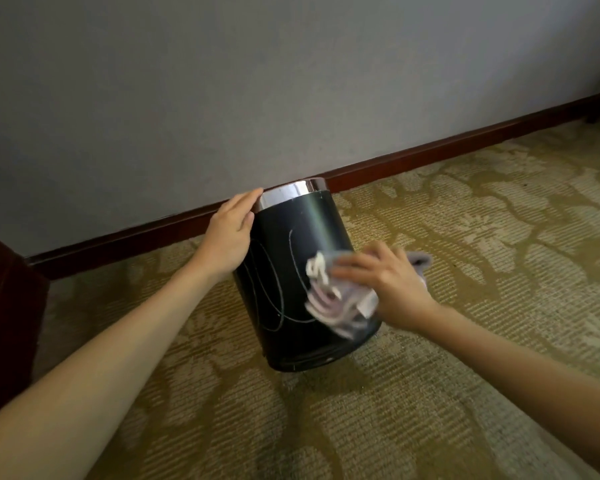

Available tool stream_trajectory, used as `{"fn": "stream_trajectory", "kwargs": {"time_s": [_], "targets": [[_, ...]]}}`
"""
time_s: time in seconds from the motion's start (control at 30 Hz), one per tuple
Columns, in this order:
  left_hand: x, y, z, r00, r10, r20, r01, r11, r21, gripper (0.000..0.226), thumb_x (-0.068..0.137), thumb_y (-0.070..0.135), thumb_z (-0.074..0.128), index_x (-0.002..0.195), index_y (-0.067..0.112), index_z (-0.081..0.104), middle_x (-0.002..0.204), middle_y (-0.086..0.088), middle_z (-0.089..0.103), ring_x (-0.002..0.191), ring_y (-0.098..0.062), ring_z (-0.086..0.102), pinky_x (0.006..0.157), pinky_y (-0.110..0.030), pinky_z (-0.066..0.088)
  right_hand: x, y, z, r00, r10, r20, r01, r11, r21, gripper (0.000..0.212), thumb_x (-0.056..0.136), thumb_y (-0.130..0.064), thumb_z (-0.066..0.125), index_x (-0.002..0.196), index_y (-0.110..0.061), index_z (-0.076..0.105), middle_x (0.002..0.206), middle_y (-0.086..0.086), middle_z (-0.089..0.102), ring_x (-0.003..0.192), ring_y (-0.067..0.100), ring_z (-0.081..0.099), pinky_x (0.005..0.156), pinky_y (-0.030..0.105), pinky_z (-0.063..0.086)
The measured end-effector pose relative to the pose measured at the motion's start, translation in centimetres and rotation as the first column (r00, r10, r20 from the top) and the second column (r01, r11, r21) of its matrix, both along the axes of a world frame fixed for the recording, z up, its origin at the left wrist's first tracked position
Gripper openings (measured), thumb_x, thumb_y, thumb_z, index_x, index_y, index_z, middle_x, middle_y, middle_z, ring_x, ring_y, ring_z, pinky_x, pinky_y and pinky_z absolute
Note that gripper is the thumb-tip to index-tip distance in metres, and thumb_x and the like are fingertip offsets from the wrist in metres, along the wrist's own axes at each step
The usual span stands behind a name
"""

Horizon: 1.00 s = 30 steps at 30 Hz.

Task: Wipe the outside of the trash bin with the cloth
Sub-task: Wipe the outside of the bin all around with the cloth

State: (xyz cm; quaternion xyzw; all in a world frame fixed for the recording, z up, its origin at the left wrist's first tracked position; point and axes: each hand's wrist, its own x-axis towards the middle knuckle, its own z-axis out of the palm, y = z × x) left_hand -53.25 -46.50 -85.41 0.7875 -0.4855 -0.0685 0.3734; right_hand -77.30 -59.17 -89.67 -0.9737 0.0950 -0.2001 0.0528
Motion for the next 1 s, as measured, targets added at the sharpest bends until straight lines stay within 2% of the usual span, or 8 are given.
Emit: {"fn": "stream_trajectory", "kwargs": {"time_s": [0.2,0.33,0.5,0.6,0.67,0.77,0.9,1.0], "targets": [[-0.1,-0.6,0.8,0.998,-0.008,-0.063,0.010,0.999,0.034,0.046,0.100,0.005,0.031,0.141,0.021,0.045,0.145,0.003,0.043,0.135,-0.013,0.035,0.112,-0.029,0.027,6.0,-1.5,3.6,0.982,-0.136,0.128,0.139,0.990,-0.014,0.051,0.076,-0.031,0.072,0.126,-0.028,0.060,0.129,-0.007,0.059,0.103,0.030,0.048,0.075,0.042,0.038],[0.4,-0.4,1.0,0.998,-0.022,-0.058,0.025,0.998,0.054,0.049,0.098,-0.001,0.030,0.140,0.020,0.046,0.143,0.003,0.046,0.133,-0.014,0.037,0.104,-0.019,0.024,2.1,1.1,-0.2,0.994,0.047,0.096,-0.031,0.986,-0.164,0.047,0.073,-0.013,0.076,0.116,-0.030,0.067,0.123,-0.010,0.063,0.101,0.033,0.053,0.072,0.041,0.038],[-0.9,-0.6,0.6,0.996,-0.073,-0.043,0.075,0.996,0.052,0.054,0.098,0.000,0.031,0.143,0.027,0.040,0.150,0.007,0.037,0.138,-0.011,0.028,0.107,-0.022,0.019,-3.8,3.4,-3.7,0.970,0.225,-0.094,-0.241,0.941,-0.239,0.032,0.083,-0.030,0.069,0.115,-0.034,0.064,0.119,-0.013,0.063,0.101,0.030,0.054,0.075,0.042,0.040],[-2.0,-1.4,0.7,0.995,-0.103,0.002,0.103,0.994,0.045,0.057,0.095,-0.004,0.032,0.143,0.026,0.039,0.150,0.005,0.037,0.138,-0.012,0.028,0.110,-0.024,0.020,-2.7,2.3,-1.3,0.977,0.186,-0.103,-0.205,0.950,-0.237,0.048,0.070,-0.023,0.080,0.115,-0.032,0.065,0.118,-0.009,0.064,0.096,0.031,0.058,0.071,0.043,0.044],[-2.5,-2.0,1.0,0.989,-0.141,0.044,0.139,0.989,0.055,0.058,0.094,-0.007,0.033,0.143,0.023,0.040,0.148,0.003,0.039,0.137,-0.013,0.030,0.112,-0.025,0.021,-0.5,1.2,1.3,0.998,0.055,0.004,-0.053,0.980,-0.190,0.061,0.062,-0.013,0.084,0.117,-0.030,0.066,0.121,-0.005,0.064,0.096,0.033,0.057,0.069,0.044,0.044],[-2.8,-2.5,1.4,0.970,-0.230,0.078,0.224,0.971,0.081,0.052,0.096,-0.001,0.035,0.142,0.022,0.041,0.145,0.002,0.044,0.134,-0.014,0.035,0.108,-0.022,0.024,2.4,-0.2,4.3,0.983,-0.103,0.153,0.122,0.986,-0.116,0.060,0.066,-0.007,0.081,0.120,-0.028,0.065,0.125,-0.005,0.062,0.097,0.034,0.053,0.070,0.044,0.042],[-1.9,-1.5,1.1,0.985,-0.173,0.014,0.172,0.984,0.045,0.042,0.101,0.018,0.035,0.143,0.025,0.040,0.142,0.006,0.044,0.127,-0.001,0.033,0.097,-0.010,0.022,1.3,-0.1,2.6,0.995,-0.016,0.103,0.031,0.989,-0.142,0.056,0.065,-0.006,0.081,0.115,-0.028,0.068,0.121,-0.007,0.064,0.096,0.034,0.054,0.067,0.046,0.043],[-0.6,-0.5,0.5,0.998,-0.052,-0.046,0.051,0.999,-0.017,0.040,0.101,0.013,0.036,0.138,0.020,0.047,0.132,0.002,0.048,0.123,-0.007,0.040,0.097,-0.018,0.027,-2.3,1.5,-1.5,0.996,0.093,-0.009,-0.093,0.986,-0.135,0.052,0.065,-0.017,0.084,0.113,-0.032,0.068,0.119,-0.011,0.064,0.095,0.030,0.056,0.069,0.046,0.045]]}}
